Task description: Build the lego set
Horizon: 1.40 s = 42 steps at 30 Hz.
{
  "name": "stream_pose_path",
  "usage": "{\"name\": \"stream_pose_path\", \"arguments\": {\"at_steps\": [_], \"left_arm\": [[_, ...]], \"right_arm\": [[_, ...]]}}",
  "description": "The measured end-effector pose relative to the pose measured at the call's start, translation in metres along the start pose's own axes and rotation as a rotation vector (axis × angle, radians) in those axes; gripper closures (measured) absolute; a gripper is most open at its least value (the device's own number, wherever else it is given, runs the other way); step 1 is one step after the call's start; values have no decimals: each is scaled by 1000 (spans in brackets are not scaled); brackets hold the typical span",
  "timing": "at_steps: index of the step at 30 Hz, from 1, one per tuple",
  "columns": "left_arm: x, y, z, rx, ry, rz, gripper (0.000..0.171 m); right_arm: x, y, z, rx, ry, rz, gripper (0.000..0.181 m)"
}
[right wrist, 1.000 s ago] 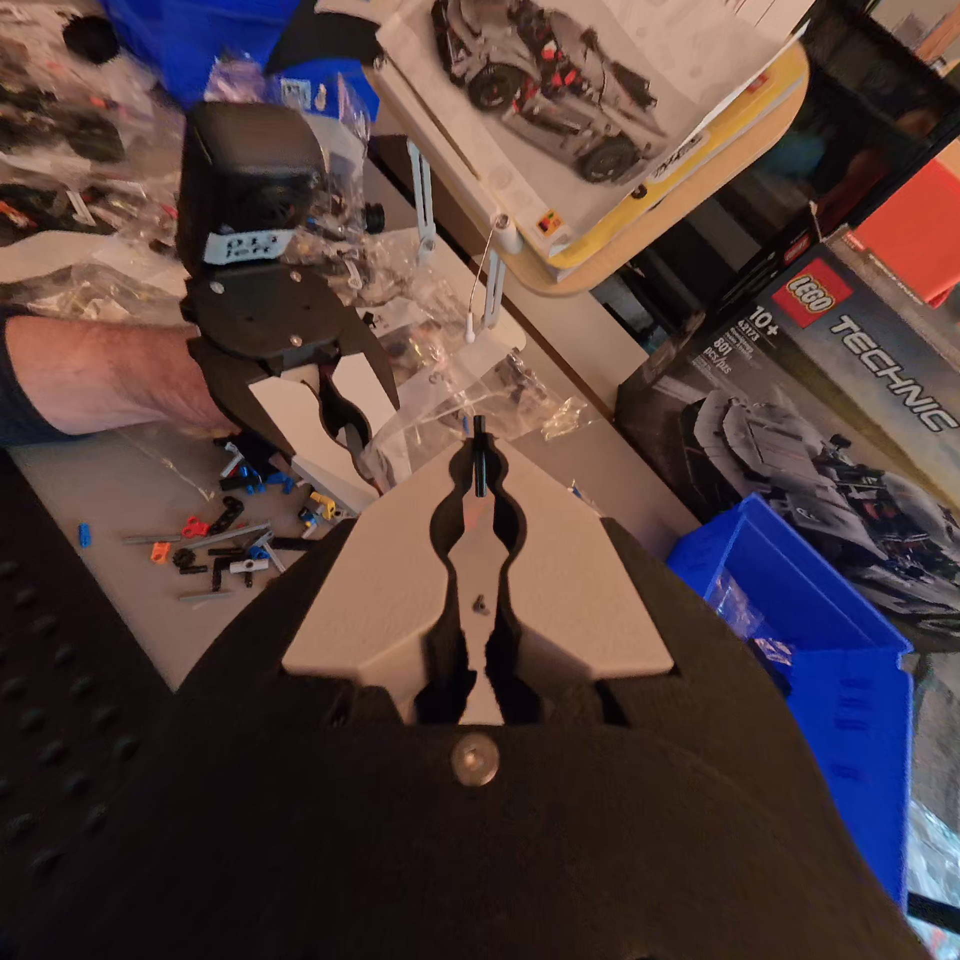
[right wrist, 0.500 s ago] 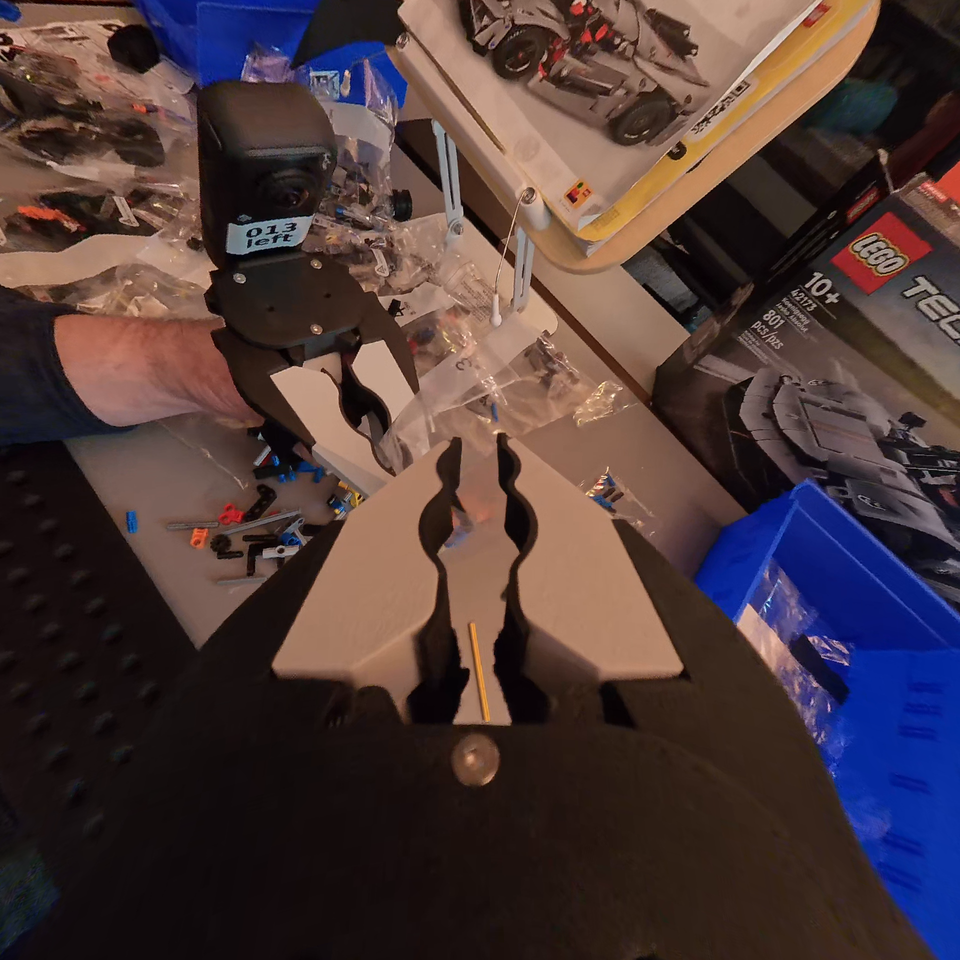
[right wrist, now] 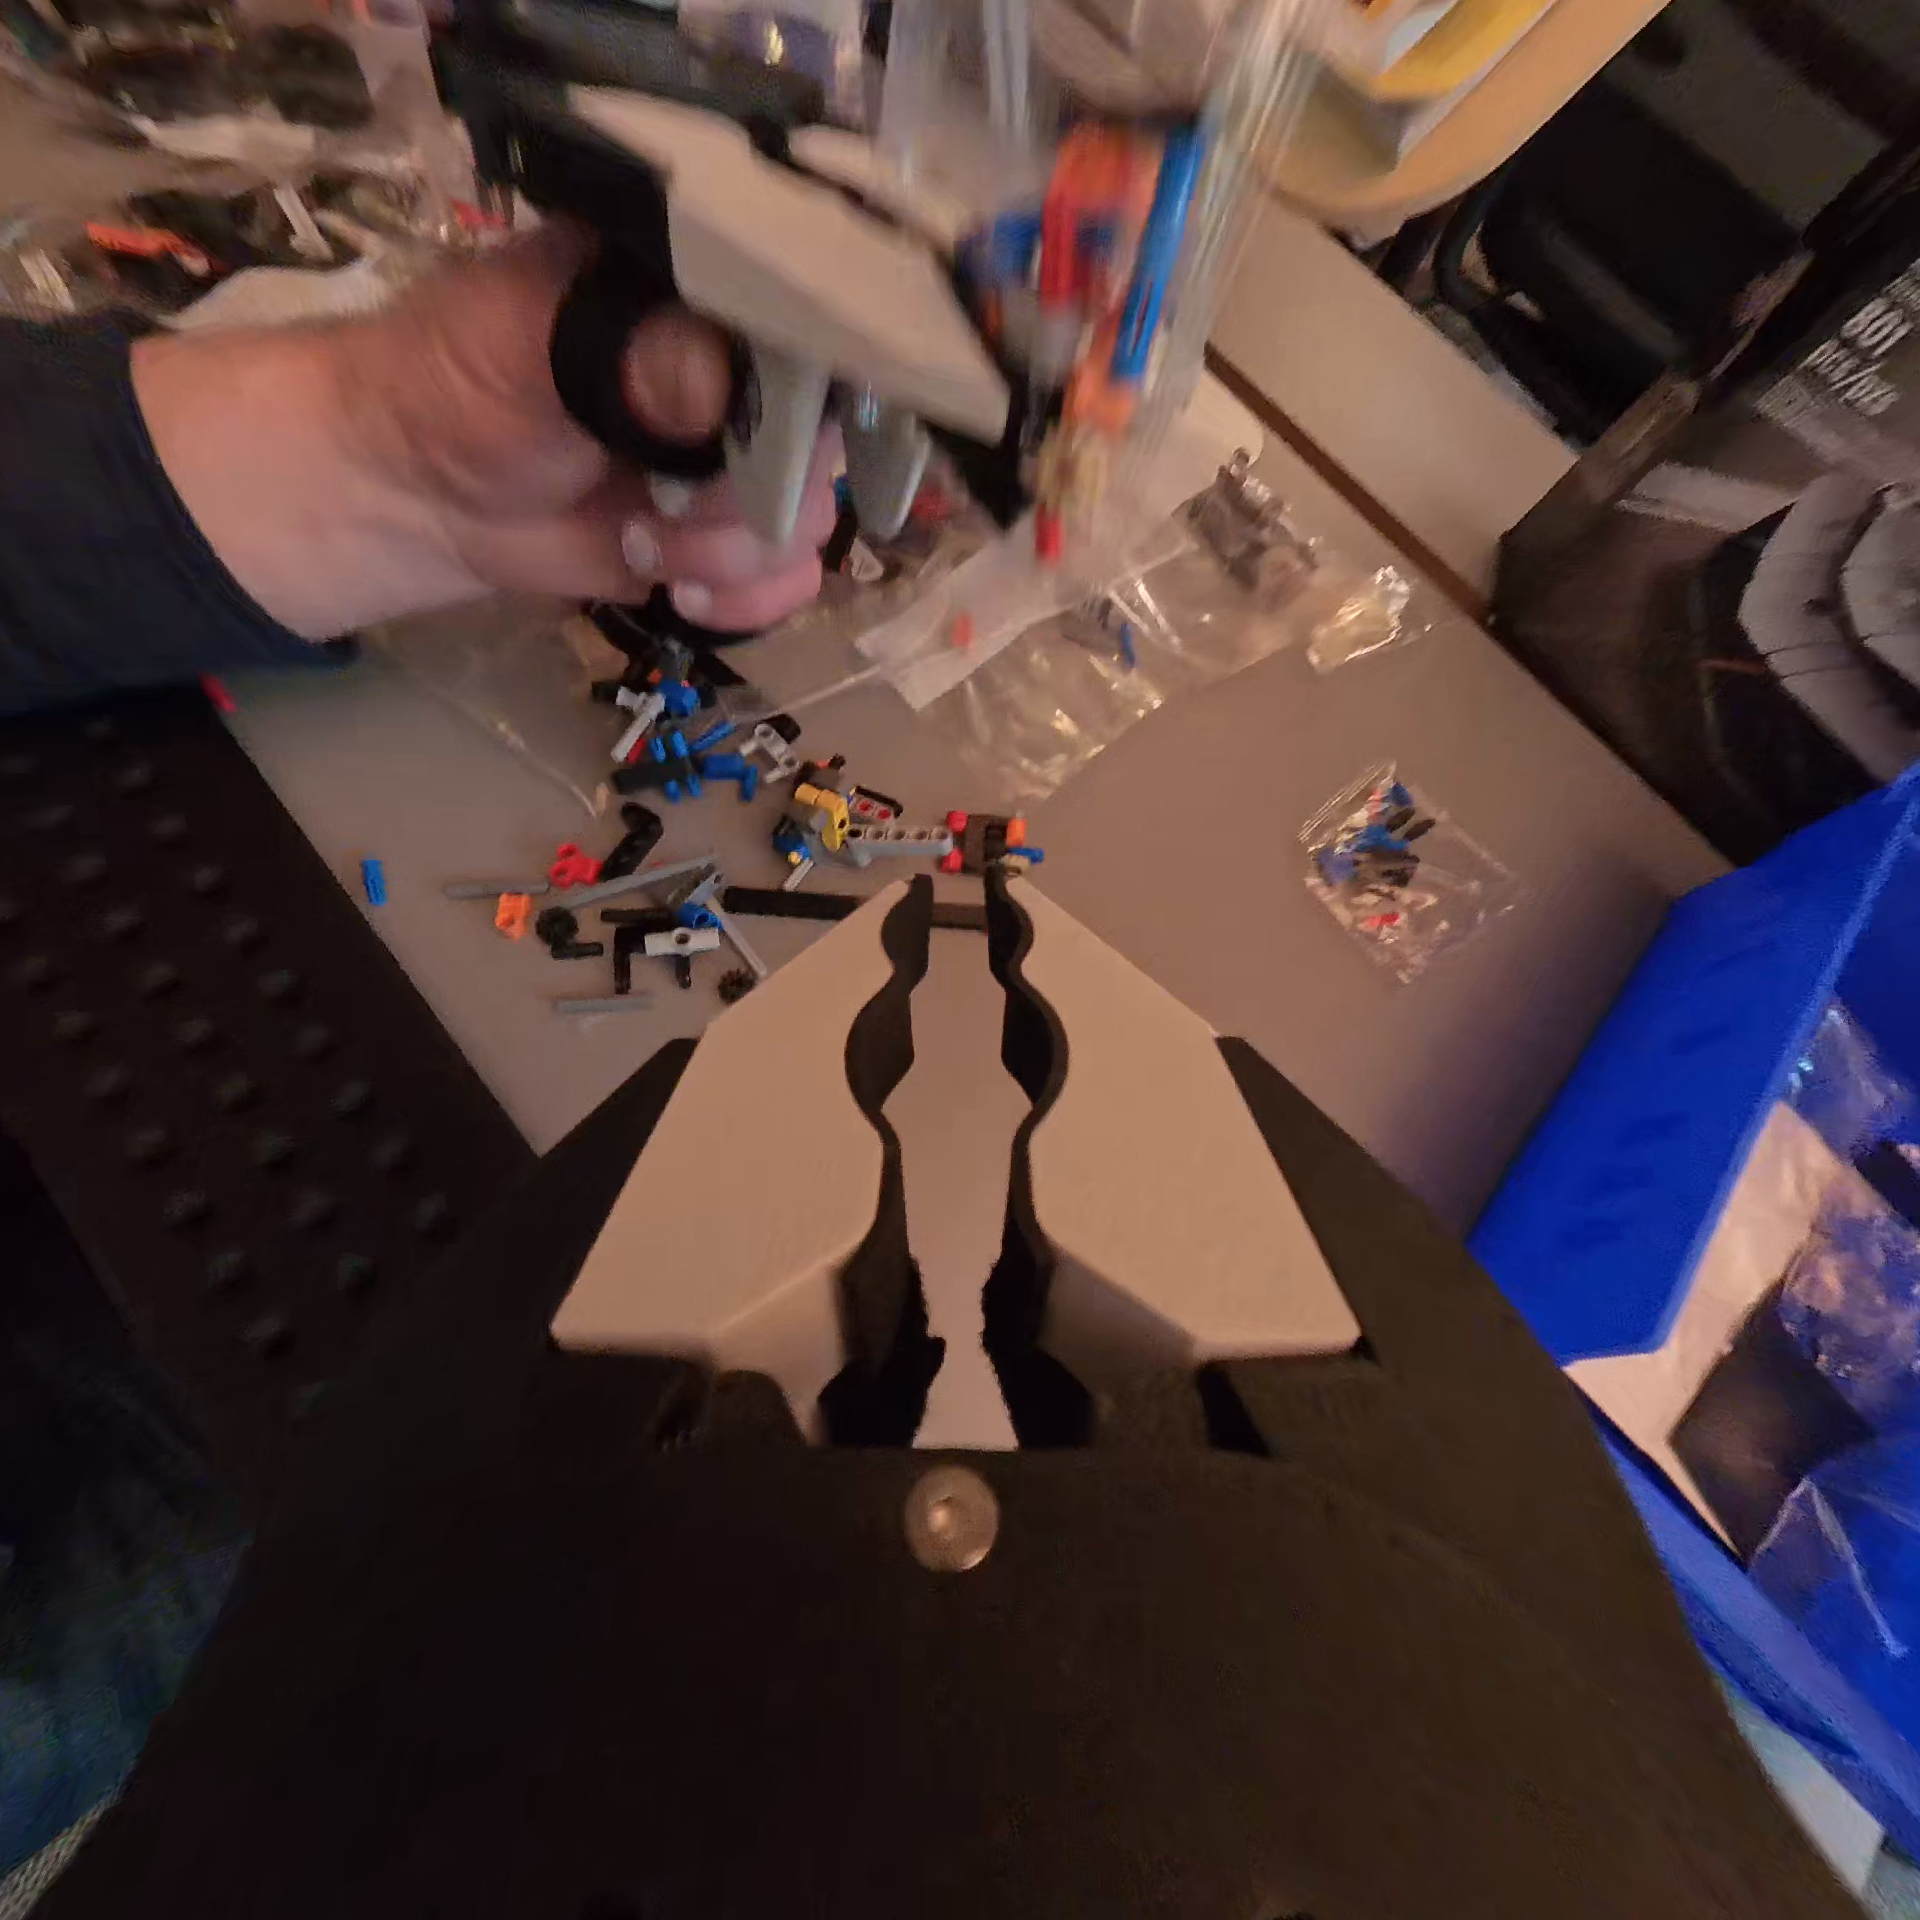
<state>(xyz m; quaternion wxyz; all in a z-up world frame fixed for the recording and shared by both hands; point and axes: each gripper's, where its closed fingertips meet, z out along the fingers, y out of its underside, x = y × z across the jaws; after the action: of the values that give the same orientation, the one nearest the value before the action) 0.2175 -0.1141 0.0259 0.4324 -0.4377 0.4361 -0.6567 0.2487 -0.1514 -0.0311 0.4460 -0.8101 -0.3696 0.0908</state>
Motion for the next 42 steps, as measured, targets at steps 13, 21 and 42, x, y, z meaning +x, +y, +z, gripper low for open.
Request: {"name": "stream_pose_path", "arguments": {"at_steps": [13,21,42], "left_arm": [[-8,29,7,-172,-70,100,165],[-8,30,8,-183,-75,110,166],[-7,29,8,-187,-75,119,166]], "right_arm": [[-60,34,38,-149,-212,-32,170],[-91,62,64,-250,-299,-8,161],[-104,84,95,-316,-296,-38,154]]}}
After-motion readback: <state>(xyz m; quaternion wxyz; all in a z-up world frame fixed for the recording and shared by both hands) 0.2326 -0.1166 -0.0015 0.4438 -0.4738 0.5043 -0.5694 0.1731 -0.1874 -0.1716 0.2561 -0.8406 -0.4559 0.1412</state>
